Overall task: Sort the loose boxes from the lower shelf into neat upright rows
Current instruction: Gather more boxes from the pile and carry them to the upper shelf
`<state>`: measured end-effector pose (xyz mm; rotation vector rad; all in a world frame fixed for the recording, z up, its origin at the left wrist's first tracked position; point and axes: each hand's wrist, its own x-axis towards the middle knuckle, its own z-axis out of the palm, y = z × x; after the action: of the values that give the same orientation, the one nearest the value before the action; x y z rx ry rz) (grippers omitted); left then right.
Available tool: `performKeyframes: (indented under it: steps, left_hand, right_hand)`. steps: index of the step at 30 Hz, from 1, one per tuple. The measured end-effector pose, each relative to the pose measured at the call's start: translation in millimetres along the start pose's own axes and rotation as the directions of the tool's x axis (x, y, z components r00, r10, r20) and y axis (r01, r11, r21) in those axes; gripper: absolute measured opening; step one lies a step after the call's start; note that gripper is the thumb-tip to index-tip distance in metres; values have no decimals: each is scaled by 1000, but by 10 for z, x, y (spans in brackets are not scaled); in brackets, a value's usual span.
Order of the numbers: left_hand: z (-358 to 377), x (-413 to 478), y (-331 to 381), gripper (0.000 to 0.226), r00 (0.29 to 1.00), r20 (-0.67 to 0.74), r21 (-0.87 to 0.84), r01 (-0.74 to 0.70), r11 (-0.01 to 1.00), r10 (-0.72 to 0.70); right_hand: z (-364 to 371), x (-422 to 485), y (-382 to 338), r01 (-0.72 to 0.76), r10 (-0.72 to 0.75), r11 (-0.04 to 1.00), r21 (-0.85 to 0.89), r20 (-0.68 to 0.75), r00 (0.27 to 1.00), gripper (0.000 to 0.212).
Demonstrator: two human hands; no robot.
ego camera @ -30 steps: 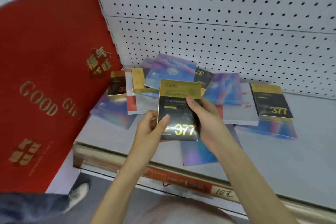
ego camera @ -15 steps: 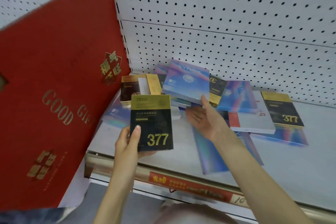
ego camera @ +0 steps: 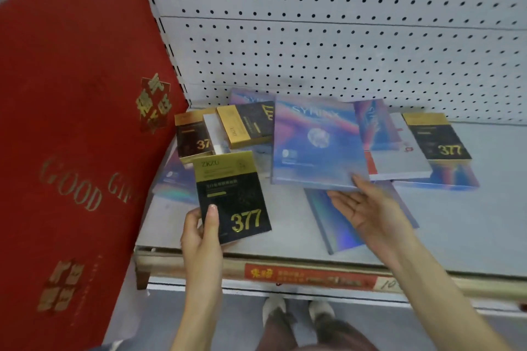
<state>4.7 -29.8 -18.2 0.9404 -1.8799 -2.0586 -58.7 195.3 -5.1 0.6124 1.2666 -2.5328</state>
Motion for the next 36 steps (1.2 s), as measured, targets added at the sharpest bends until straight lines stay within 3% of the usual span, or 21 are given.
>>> performKeyframes:
  steps: [3, 5, 7, 10, 14, 16, 19, 24, 26, 30, 36]
  left_hand:
    - [302, -134, 0, 27, 989, 150, -6, -4, 1000, 5]
    - [574, -291, -11, 44, 961, 276, -17, -27, 1000, 30]
    - [875, -507, -28, 42, 923, 383, 17, -57, 998, 46]
    - [1298, -904, -129, 20, 873, 484, 48, -86, 995, 52]
    - [1801, -1490, -364, 33, 804, 592, 58, -104, 993, 49]
    - [2056, -1835, -490, 43, 776, 625, 70, -160, 985, 82]
    - [2412, -2464, -680, 30, 736, 663, 63, -241, 968, 140]
    - [2887, -3494, -1021, 26, 685, 717, 59, -239, 969, 125]
    - [3048, -3850, -1179, 26, 680, 731, 87, -178, 980, 58]
    - [3344, -4481, -1344, 35, 644, 765, 126, -130, 983, -13]
    - [4051, -4917, -1445, 31, 604, 797, 116, -192, 975, 24]
  right_hand:
    - [-366, -412, 6, 62, -61, 998, -16, 30, 998, 5]
    - [-652, -615, -3, 76, -72, 993, -89, 46, 996, 38]
    - [-929, -792, -49, 94, -95, 992, -90, -4, 995, 56]
    - [-1290, -1112, -235, 168, -177, 970, -175, -41, 983, 63]
    - [-1975, -1595, -497, 229, -300, 912, -340, -173, 938, 61]
    - [-2370, -1844, -569, 252, -343, 899, -359, -218, 914, 63]
    - [-2962, -2213, -689, 267, -361, 904, -335, -260, 896, 51]
    - [-3841, -2742, -1004, 298, -361, 929, -218, -370, 856, 50]
    - [-4171, -2908, -1124, 303, -354, 935, -186, -443, 823, 51]
    - [-4733, -3235, -1362, 293, -323, 946, -141, -523, 789, 35]
    - [-5417, -3356, -1864, 234, -334, 940, -248, -528, 781, 33]
